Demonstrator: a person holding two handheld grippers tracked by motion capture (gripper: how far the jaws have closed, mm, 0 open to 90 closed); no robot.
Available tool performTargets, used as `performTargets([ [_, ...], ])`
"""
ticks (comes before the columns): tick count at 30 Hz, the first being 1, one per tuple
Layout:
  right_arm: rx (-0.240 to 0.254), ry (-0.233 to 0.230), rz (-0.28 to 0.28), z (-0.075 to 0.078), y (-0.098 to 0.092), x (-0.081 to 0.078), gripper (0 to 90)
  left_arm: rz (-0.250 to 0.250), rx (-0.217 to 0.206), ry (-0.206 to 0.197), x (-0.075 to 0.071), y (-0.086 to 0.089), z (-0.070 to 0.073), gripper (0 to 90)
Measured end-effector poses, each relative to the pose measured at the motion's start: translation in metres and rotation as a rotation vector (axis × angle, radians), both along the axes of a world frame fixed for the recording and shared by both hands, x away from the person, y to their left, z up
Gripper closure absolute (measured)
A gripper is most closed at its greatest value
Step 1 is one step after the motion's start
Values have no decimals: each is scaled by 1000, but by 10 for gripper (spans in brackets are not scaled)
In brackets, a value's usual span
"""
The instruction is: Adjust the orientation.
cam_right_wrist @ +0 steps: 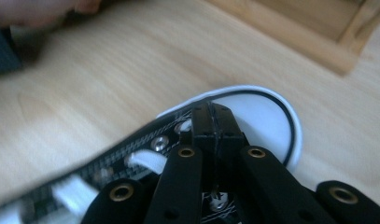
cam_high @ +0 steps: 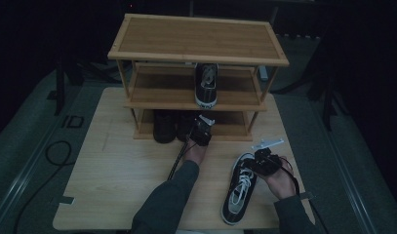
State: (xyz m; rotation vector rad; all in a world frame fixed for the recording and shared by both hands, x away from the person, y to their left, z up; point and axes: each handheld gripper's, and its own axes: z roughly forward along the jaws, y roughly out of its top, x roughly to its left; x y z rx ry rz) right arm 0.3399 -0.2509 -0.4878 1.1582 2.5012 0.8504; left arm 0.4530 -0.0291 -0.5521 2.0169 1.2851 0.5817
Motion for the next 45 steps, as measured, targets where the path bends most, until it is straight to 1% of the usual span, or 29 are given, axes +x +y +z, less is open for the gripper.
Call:
performTargets([
  [1, 1, -7, 7, 0, 3, 3, 900, -1, 0, 0, 0, 0, 0, 900],
  [2, -7, -16, 17, 1, 10, 7, 900, 0, -1, 0, 0, 0, 0, 900],
  [6, -16, -28, 40, 2, 23, 19, 900, -1, -2, 1, 0, 0, 0, 900],
  [10, -21, -54, 50, 6, 31, 33, 900, 0, -2, 0, 0, 0, 0, 900],
  [12, -20, -58, 57, 8, 35, 41, 900, 0, -2, 0, 0, 0, 0, 900],
  [14, -30, -63, 71, 9, 41, 49, 900, 1, -2, 1, 0, 0, 0, 900],
  [17, -36, -73, 76, 10, 48, 58, 900, 2, -4, 0, 0, 0, 0, 900],
  [19, -30, -80, 70, 10, 51, 63, 900, 0, -5, -1, 0, 1, 0, 900],
  [20, -34, -78, 72, 9, 52, 64, 900, 0, -9, -1, 0, 1, 0, 900],
  [22, -66, -74, 80, 4, 56, 65, 900, -1, -9, -1, 0, 1, 0, 900],
  [23, -76, -76, 82, 2, 57, 65, 900, 0, -9, -2, 0, 1, 0, 900],
  [25, -67, -75, 76, 1, 56, 65, 895, 1, -8, -2, 0, 0, 0, 900],
  [26, -49, -77, 66, 3, 53, 61, 838, 0, -8, -2, 0, 0, 0, 900],
  [27, -36, -78, 64, 4, 52, 59, 806, -1, -7, -1, 0, 1, 0, 900],
  [28, -33, -84, 61, 7, 50, 56, 779, -1, -7, -2, 0, 0, 0, 900],
  [30, -21, -90, 61, 11, 47, 49, 754, -1, -7, -2, 0, 0, 0, 900],
  [33, -9, -105, 61, 18, 42, 38, 725, -1, -8, -2, 0, 0, 0, 900],
  [35, 25, -113, 54, 23, 37, 29, 709, -1, -7, -2, 0, 0, 0, 900],
  [36, 25, -113, 54, 23, 37, 29, 709, -1, -7, -2, 0, 0, 0, 900],
  [37, 45, -113, 53, 26, 35, 25, 709, -1, -7, -2, 0, 0, 0, 900],
  [38, 64, -116, 58, 32, 31, 17, 682, -1, -7, -2, 0, 0, 0, 900],
  [41, 77, -122, 63, 36, 27, 7, 660, -3, -3, 0, 0, 1, 0, 900],
  [45, 85, -109, 55, 37, 21, -4, 630, -2, -3, 0, 0, 1, 0, 900],
])
